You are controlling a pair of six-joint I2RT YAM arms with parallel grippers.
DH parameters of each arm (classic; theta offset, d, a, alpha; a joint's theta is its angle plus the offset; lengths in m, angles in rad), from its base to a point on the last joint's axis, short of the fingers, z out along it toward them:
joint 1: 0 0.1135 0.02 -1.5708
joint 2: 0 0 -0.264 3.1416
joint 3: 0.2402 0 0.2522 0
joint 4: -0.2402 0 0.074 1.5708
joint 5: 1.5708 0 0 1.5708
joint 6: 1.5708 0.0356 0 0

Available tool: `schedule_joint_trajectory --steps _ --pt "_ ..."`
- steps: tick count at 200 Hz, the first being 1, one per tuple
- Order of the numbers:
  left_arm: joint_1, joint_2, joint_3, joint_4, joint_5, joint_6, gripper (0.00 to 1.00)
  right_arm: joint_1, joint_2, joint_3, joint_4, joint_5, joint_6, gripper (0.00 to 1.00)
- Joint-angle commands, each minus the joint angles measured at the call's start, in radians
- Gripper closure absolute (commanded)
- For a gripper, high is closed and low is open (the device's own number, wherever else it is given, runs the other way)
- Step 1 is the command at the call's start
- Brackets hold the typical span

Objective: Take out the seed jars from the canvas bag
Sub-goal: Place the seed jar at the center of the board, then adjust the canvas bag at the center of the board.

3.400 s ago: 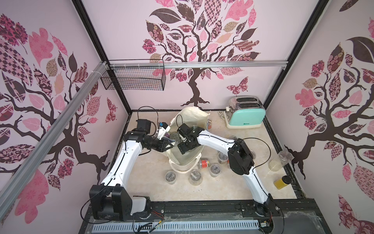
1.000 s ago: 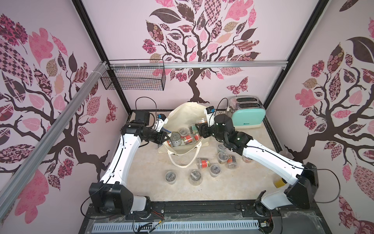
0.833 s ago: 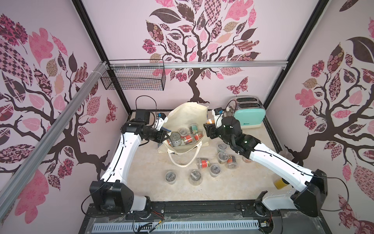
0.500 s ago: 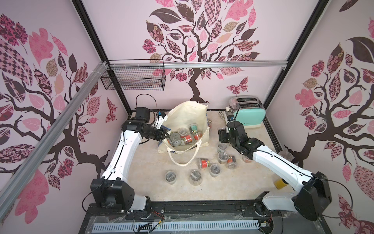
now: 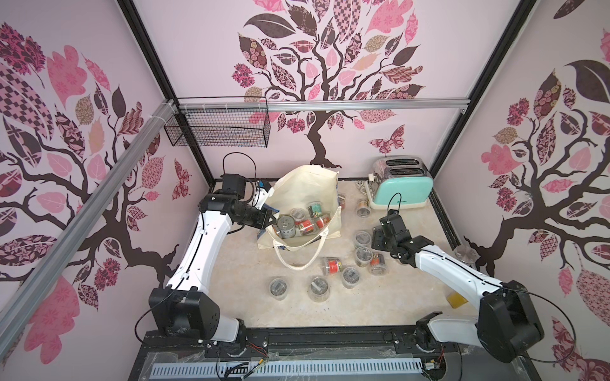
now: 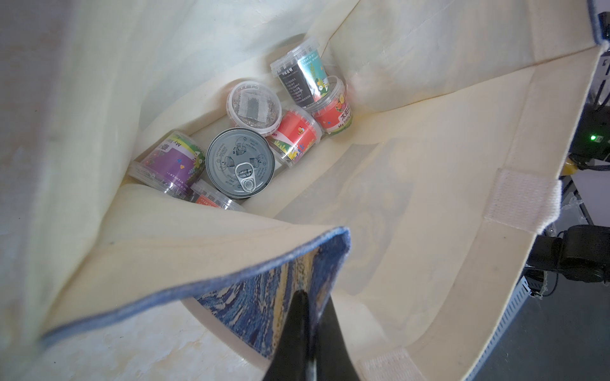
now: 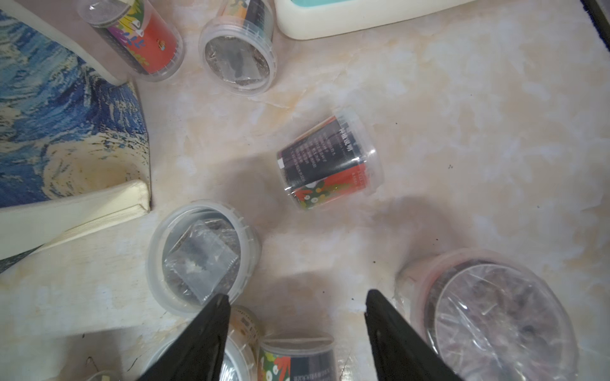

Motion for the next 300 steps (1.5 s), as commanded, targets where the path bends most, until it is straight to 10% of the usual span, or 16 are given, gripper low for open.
schedule_joint_trajectory --steps 1,96,187,300 --pt "0.000 -0.012 -0.007 -0.005 -0.001 0.013 1.00 -0.003 -0.038 0.080 0.001 -0.011 -0.002 0.31" --pt "0.001 -0.044 -0.026 -0.004 -0.010 0.022 1.00 0.004 0.032 0.506 -0.105 -0.334 -0.171 0.27" --pt "0.000 -0.126 -0.118 0.025 0.017 0.038 0.97 0.274 0.398 0.981 -0.305 -0.479 -0.306 0.26" --pt "0.031 0.003 0.218 -0.013 -0.156 -0.018 0.31 0.409 0.374 0.683 -0.230 -0.440 -0.117 0.27"
